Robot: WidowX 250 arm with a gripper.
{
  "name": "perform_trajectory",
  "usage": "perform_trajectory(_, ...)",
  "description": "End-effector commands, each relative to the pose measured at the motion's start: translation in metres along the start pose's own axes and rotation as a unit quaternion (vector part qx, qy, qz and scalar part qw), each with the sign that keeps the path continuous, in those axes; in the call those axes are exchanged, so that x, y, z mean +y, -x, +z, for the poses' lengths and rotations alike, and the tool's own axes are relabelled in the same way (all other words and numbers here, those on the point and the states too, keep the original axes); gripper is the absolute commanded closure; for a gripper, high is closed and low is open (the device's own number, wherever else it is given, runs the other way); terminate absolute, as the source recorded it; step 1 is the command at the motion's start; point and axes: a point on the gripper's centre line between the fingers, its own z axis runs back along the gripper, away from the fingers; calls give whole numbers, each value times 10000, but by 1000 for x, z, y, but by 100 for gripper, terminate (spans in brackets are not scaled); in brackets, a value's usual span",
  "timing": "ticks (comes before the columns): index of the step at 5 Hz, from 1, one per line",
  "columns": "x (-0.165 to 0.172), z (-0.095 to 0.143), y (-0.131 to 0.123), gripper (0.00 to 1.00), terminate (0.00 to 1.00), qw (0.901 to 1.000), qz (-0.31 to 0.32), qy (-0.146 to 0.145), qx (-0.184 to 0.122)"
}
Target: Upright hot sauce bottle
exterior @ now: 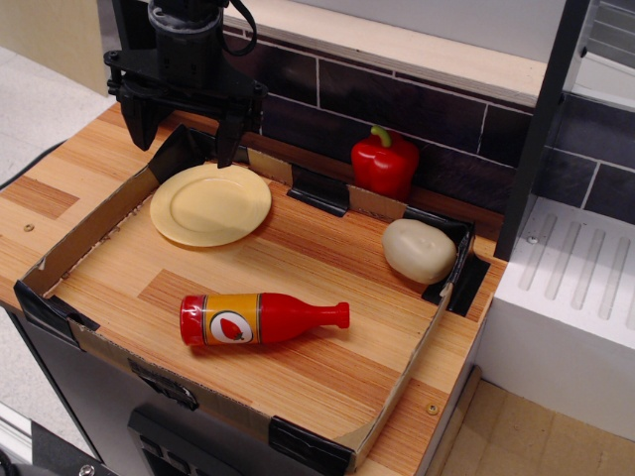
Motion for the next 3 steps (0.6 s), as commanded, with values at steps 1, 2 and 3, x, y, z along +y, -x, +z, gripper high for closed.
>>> perform_trajectory(1,0,0,0,0,0,10000,0,0,0)
perform_trajectory(2,-20,11,4,0,0,9919,-1270,69,-40)
perform_trajectory(3,-40,23,17,0,0,9681,-2491,172,-193)
